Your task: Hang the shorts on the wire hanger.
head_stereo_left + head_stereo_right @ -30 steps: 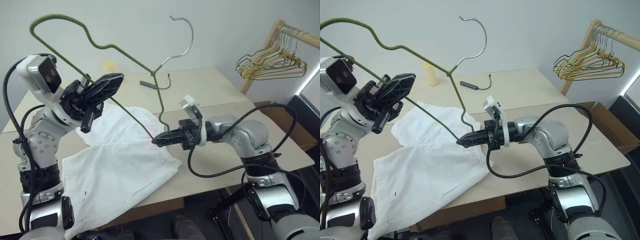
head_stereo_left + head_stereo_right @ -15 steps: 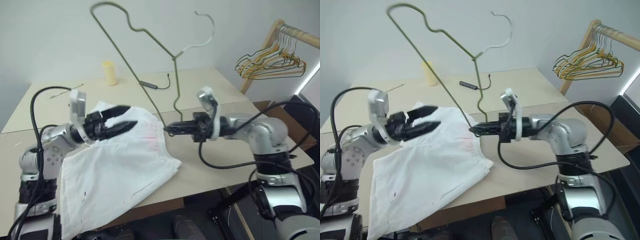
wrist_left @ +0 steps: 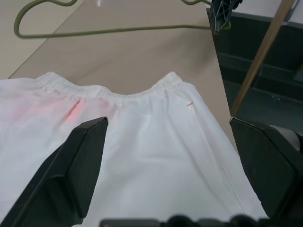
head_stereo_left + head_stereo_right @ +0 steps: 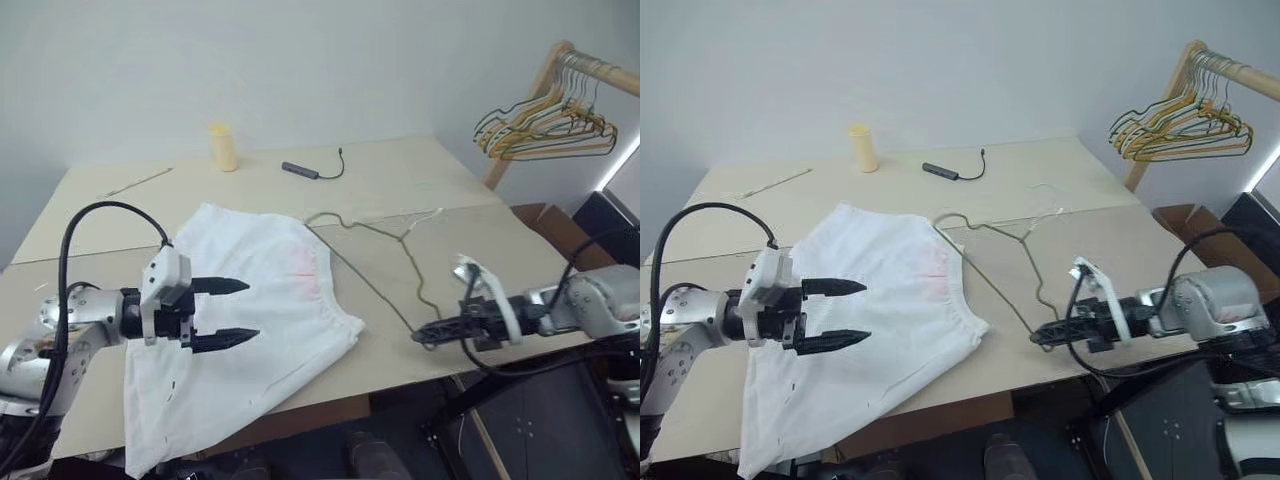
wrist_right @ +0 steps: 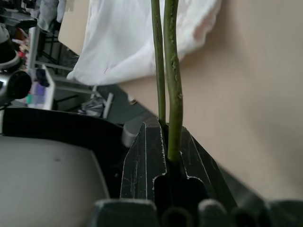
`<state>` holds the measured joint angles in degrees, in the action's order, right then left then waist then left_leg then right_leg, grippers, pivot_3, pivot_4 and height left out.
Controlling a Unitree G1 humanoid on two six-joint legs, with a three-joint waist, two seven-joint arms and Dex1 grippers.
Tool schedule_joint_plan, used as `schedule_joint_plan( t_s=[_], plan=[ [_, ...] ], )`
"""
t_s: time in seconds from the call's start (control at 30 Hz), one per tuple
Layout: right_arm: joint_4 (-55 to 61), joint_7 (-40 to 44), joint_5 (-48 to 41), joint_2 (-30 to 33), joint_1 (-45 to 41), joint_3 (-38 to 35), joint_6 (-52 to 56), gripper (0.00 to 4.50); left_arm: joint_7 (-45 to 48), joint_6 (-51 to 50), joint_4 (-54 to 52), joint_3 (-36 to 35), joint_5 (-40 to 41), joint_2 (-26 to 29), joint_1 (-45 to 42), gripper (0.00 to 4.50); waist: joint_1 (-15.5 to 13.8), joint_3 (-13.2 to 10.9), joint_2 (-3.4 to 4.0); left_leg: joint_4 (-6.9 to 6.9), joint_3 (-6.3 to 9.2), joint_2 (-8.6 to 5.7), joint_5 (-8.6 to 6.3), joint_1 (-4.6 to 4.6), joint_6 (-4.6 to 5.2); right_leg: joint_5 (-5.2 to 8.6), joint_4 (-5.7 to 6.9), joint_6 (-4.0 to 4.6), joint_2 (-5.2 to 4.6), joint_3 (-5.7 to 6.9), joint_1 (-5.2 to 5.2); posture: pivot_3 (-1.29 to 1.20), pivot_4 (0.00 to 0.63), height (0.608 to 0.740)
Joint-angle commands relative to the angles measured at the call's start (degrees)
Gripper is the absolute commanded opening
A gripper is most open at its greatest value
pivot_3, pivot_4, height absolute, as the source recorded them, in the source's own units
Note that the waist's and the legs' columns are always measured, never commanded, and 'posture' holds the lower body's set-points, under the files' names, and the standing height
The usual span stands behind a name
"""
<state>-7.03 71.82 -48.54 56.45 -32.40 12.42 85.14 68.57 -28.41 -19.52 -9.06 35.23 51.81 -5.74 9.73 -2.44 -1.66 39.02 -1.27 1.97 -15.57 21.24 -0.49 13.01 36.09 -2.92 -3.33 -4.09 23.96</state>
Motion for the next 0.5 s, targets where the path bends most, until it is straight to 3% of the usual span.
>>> schedule_joint_plan(
  t_s=[0.03,0.2,0.5],
  plan=[
    [-5.01,7.68,2.08,2.48,-2.79,5.91,-1.65,0.0,0.21,1.76,-1.8,0.68,-1.51,0.77,-0.25,4.47,0.1,0.0,0.0,0.0,-0.01,0.0,0.0,-0.02,0.0,0.01,0.0,-0.01,0.0,0.0,-0.01,-0.11,0.0,0.74],
    [-11.49,12.79,7.89,1.98,-5.09,13.72,-5.6,0.0,0.58,1.4,-2.68,0.88,-1.29,0.93,-0.23,4.47,0.24,0.0,0.01,-0.01,-0.04,0.01,0.0,0.06,0.0,0.01,0.0,-0.02,0.01,-0.04,0.09,-0.11,0.0,0.74],
    [-22.09,12.23,12.71,-4.3,-8.72,12.48,-7.13,0.0,0.6,1.35,-3.24,0.92,-1.51,0.94,0.74,4.47,0.27,0.0,0.03,0.0,-0.04,-0.01,0.0,0.06,0.0,-0.09,0.03,0.13,0.0,-0.06,0.08,-0.11,0.0,0.74]
  ],
)
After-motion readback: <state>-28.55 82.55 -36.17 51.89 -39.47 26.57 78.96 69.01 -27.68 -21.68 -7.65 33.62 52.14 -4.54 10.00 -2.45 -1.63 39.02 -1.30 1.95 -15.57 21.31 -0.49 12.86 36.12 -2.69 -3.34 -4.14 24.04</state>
